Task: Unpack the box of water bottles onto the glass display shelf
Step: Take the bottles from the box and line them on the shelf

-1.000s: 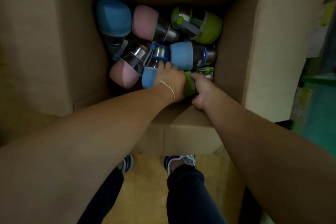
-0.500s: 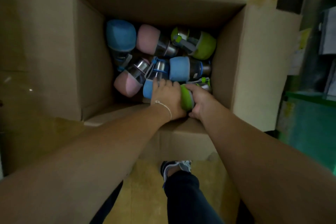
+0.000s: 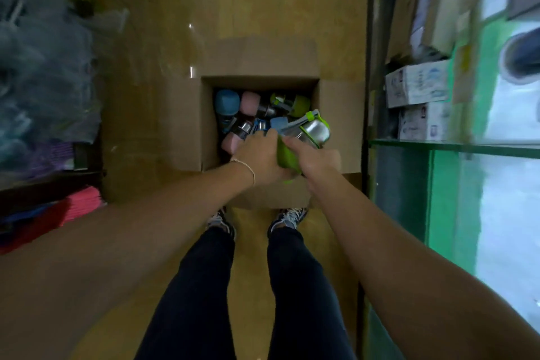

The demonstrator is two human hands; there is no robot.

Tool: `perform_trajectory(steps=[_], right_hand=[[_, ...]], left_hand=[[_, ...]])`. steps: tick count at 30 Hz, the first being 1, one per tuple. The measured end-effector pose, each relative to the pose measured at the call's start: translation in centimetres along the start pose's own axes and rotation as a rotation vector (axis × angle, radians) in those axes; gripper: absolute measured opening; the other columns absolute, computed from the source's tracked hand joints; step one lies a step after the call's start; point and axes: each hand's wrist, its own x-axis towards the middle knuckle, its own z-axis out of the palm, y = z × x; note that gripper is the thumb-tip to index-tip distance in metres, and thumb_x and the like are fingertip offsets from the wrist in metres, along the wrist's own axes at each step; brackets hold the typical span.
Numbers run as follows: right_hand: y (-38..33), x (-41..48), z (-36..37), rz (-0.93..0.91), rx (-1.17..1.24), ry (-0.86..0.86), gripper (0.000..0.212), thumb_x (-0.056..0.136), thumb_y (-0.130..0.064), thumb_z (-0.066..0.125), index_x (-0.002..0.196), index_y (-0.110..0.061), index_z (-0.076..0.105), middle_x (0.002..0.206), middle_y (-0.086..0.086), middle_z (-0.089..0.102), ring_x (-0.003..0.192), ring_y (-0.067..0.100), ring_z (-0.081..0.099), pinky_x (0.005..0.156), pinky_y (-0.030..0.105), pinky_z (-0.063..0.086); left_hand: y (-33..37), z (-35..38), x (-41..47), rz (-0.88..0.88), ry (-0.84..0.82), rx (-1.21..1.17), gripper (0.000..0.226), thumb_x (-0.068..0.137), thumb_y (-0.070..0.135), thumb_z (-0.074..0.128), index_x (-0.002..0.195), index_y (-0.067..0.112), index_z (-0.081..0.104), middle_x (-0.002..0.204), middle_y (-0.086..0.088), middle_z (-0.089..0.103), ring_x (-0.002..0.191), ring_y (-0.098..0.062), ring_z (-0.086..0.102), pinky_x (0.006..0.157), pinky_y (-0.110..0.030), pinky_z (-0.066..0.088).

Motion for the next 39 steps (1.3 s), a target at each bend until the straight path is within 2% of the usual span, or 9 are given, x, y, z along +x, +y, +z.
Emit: perform_trajectory(steps=[5, 12, 16, 20, 25, 28, 31, 36, 39], right_hand=[[-3.7, -8.9, -4.2, -0.150, -0.049, 0.017, 0.078, 0.027, -0.067, 0.086, 0.088, -0.018, 0.074, 0.083, -0.002, 0.075, 0.074, 0.018, 0.073, 0.066, 0.040, 0.063], [-6.1, -19.4, -8.8, -0.309, -0.105, 0.046, 0.068, 0.039, -0.061, 0.086, 0.090, -0.019, 0.071, 0.082, -0.003, 0.073, 0.073, 0.015, 0.071, 0.065, 0.042, 0.063], [-5.8, -24.0, -10.6, -0.394, -0.099, 0.101, 0.056, 0.049, -0.057, 0.089, 0.088, -0.022, 0.069, 0.082, -0.005, 0.072, 0.075, 0.014, 0.070, 0.067, 0.040, 0.063], [-5.9, -28.4, -12.2, -0.448, -0.026, 0.188, 0.062, 0.045, -0.061, 0.085, 0.092, -0.024, 0.067, 0.086, -0.005, 0.071, 0.077, 0.012, 0.068, 0.070, 0.035, 0.061], [-7.3, -34.2, -14.6, -0.580, 0.086, 0.351, 0.050, 0.053, -0.055, 0.088, 0.088, -0.026, 0.067, 0.085, -0.008, 0.070, 0.082, 0.012, 0.067, 0.077, 0.035, 0.059], [-8.2, -38.1, -16.4, -0.679, 0.151, 0.440, 0.044, 0.052, -0.053, 0.089, 0.081, -0.027, 0.068, 0.080, -0.009, 0.072, 0.078, 0.009, 0.069, 0.075, 0.038, 0.060], [-8.7, -42.2, -18.2, -0.738, 0.211, 0.522, 0.052, 0.050, -0.054, 0.090, 0.089, -0.024, 0.072, 0.082, -0.008, 0.074, 0.078, 0.009, 0.070, 0.076, 0.038, 0.061], [-8.8, -49.7, -22.3, -0.858, 0.252, 0.662, 0.072, 0.041, -0.064, 0.085, 0.100, -0.024, 0.071, 0.085, -0.009, 0.072, 0.080, 0.009, 0.069, 0.076, 0.036, 0.060], [-8.3, -54.1, -25.1, -0.906, 0.274, 0.755, 0.073, 0.041, -0.064, 0.086, 0.100, -0.022, 0.069, 0.081, -0.008, 0.070, 0.078, 0.013, 0.069, 0.071, 0.035, 0.060]], left_hand=[[3.8, -5.8, -6.4, -0.037, 0.052, -0.188, 0.083, 0.049, 0.084, 0.066, 0.101, 0.024, 0.042, 0.092, 0.002, 0.058, 0.082, -0.020, 0.061, 0.069, -0.040, 0.054], [7.9, -10.7, -14.3, 0.019, 0.086, -0.310, 0.103, 0.041, 0.080, 0.071, 0.122, 0.025, 0.040, 0.130, -0.006, 0.051, 0.105, -0.020, 0.059, 0.084, -0.030, 0.049], [9.2, -12.5, -17.3, 0.042, 0.034, -0.229, 0.094, 0.041, 0.079, 0.070, 0.111, 0.022, 0.043, 0.115, -0.006, 0.058, 0.100, -0.027, 0.059, 0.078, -0.038, 0.051], [10.7, -14.1, -18.8, 0.206, 0.080, -0.185, 0.090, 0.039, 0.089, 0.067, 0.112, 0.039, 0.054, 0.101, 0.015, 0.068, 0.093, -0.011, 0.066, 0.084, -0.043, 0.054], [14.8, -18.1, -22.8, 0.472, 0.149, -0.278, 0.047, 0.065, 0.053, 0.074, 0.108, 0.038, 0.064, 0.087, 0.016, 0.071, 0.076, 0.007, 0.066, 0.067, -0.021, 0.056], [17.3, -20.8, -25.6, 0.578, 0.233, -0.273, 0.063, 0.055, 0.063, 0.071, 0.110, 0.033, 0.061, 0.094, 0.012, 0.069, 0.086, -0.002, 0.066, 0.071, -0.028, 0.055], [19.6, -23.2, -29.4, 0.673, 0.285, -0.283, 0.046, 0.065, 0.051, 0.074, 0.098, 0.025, 0.056, 0.090, 0.007, 0.065, 0.082, -0.010, 0.063, 0.064, -0.027, 0.049], [23.8, -26.1, -36.1, 0.883, 0.367, -0.259, 0.039, 0.071, 0.043, 0.080, 0.081, 0.021, 0.048, 0.072, 0.008, 0.053, 0.061, -0.001, 0.053, 0.045, -0.013, 0.034], [26.6, -27.0, -40.6, 1.002, 0.392, -0.245, 0.042, 0.067, 0.046, 0.082, 0.081, 0.023, 0.049, 0.075, 0.007, 0.057, 0.066, -0.002, 0.056, 0.050, -0.018, 0.040]])
